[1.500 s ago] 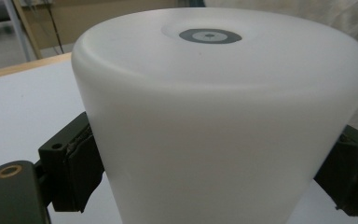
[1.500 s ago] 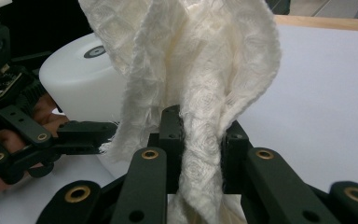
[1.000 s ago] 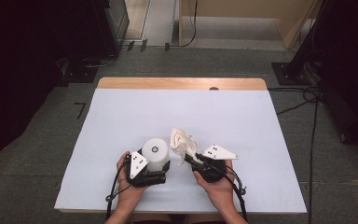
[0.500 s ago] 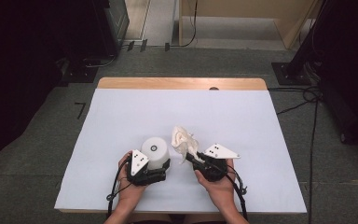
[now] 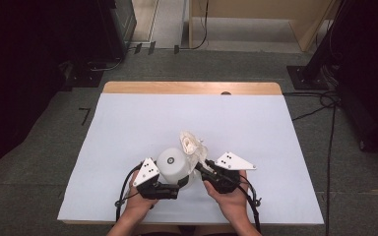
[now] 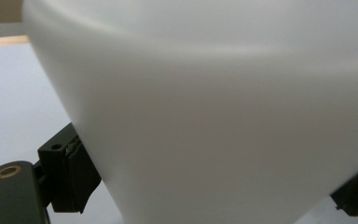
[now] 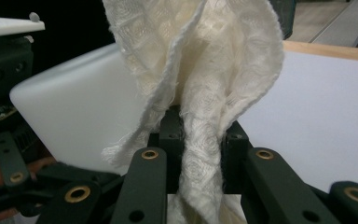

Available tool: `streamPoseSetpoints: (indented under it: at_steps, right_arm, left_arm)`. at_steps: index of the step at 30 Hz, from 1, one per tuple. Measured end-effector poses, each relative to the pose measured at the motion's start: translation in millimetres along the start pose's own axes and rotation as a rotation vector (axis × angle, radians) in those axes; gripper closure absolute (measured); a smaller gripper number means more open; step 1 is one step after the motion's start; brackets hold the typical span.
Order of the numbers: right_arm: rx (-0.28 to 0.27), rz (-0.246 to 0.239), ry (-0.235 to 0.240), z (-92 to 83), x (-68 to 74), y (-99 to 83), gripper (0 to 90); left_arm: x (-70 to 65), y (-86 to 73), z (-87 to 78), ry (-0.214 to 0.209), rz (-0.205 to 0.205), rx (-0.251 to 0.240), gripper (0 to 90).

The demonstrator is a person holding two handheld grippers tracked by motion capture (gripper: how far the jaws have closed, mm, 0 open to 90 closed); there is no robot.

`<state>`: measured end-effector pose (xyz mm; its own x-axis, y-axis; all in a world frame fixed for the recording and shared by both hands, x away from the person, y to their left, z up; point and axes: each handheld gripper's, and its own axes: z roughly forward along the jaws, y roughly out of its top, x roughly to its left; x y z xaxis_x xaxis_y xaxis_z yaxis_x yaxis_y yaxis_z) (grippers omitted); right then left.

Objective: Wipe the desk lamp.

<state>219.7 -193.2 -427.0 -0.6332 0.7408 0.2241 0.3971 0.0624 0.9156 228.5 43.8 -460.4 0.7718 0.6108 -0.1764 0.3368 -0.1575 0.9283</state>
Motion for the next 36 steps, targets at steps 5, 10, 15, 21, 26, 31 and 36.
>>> streamPoseSetpoints:
  at_steps: [5, 10, 15, 21, 26, 31, 36]
  right_arm:
    - [-0.009, -0.017, 0.007, -2.0, 4.1, 1.5, 76.1]
    - [0.024, -0.032, 0.002, 5.8, 5.8, -4.8, 76.1]
    - [0.070, -0.024, 0.002, 14.8, 1.2, -13.8, 76.1]
    - [0.070, -0.017, -0.001, 13.8, 0.5, -12.0, 76.1]
    - [0.018, -0.034, 0.001, 2.4, 5.8, -1.2, 76.1]
    - [0.035, -0.019, -0.013, 7.1, 1.6, -8.3, 76.1]
    - [0.091, 0.002, -0.021, 18.8, -3.2, -21.2, 76.0]
  left_arm:
    - [5.6, 2.9, -4.1, 0.010, -0.028, -0.009, 8.3]
    - [11.1, 5.8, -10.0, 0.018, -0.048, -0.035, 8.3]
    - [17.9, 7.5, -14.0, 0.014, -0.080, -0.061, 8.3]
    - [13.0, 4.1, -8.8, 0.031, -0.032, -0.024, 8.3]
    - [6.7, 1.8, -3.2, 0.026, -0.021, 0.004, 8.3]
    - [6.3, 3.8, -6.0, 0.014, -0.029, -0.019, 8.3]
    - [10.8, 5.3, -10.5, 0.025, -0.026, -0.038, 8.3]
